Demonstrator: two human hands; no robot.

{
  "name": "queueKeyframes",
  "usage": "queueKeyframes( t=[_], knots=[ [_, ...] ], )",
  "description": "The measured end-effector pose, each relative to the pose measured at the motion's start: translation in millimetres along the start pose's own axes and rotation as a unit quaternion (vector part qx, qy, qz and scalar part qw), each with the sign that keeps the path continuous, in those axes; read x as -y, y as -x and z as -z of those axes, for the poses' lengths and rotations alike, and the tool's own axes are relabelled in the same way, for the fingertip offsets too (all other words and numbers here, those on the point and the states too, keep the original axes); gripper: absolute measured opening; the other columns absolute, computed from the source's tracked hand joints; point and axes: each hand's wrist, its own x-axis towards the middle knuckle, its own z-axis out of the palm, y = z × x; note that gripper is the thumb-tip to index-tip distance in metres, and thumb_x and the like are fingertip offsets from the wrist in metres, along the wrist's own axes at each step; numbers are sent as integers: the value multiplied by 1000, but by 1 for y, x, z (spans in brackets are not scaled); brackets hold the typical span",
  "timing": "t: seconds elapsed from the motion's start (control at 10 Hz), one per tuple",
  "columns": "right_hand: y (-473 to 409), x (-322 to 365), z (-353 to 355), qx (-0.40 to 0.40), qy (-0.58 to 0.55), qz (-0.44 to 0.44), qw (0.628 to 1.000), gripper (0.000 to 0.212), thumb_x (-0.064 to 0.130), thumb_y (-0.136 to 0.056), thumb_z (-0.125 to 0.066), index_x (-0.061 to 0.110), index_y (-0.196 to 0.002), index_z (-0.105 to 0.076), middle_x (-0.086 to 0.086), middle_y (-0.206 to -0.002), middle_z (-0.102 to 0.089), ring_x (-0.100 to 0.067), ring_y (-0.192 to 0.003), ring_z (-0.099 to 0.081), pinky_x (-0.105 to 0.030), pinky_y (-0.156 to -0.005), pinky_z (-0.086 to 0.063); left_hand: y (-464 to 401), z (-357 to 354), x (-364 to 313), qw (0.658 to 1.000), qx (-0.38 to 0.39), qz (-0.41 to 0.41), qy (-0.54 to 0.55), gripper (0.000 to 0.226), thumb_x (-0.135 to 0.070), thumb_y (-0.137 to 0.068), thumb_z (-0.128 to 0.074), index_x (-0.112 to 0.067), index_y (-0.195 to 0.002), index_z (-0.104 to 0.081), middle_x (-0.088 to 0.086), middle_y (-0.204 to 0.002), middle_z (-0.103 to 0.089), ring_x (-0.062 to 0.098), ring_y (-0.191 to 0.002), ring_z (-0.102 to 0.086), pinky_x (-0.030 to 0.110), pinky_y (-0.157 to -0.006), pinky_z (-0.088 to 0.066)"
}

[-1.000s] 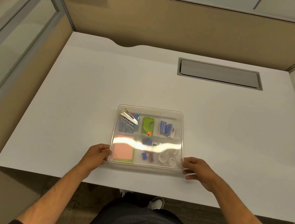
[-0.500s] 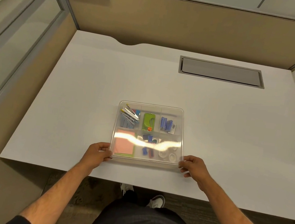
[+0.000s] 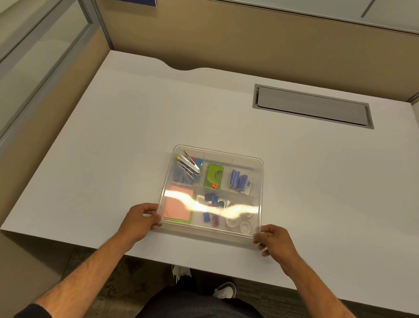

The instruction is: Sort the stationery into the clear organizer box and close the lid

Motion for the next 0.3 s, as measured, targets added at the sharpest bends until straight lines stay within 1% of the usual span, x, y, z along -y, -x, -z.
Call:
queueKeyframes(
  t=[0.1,0.2,0.3],
  knots=[
    [2,-6,1,6,8,10,1000,19,12,-86,-70,6,-103,-66,-11,-86,-72,-22,-73,-66,-38,-69,-58,-1,3,-1,999,-7,-14,-29,38,-8,-91,-67,-16,-127,-59,4,-111,-63,21,-95,-66,21,-74,-52],
    [2,-3,1,-12,50,26,998,27,19,-84,-73,13,-109,-64,-6,-89,-71,-20,-77,-68,-36,-72,-57,1,2,-6,995,-27,-43,-80,43,-11,-89,-69,-19,-130,-57,3,-115,-63,20,-100,-61,22,-77,-50],
    [-5,5,6,-107,140,98,980,47,28,-83,-74,18,-126,-56,3,-108,-63,-16,-91,-63,-32,-85,-53,-1,2,-20,982,-73,-111,-132,49,-13,-89,-70,-19,-135,-52,4,-131,-57,20,-113,-57,31,-92,-50]
  ],
)
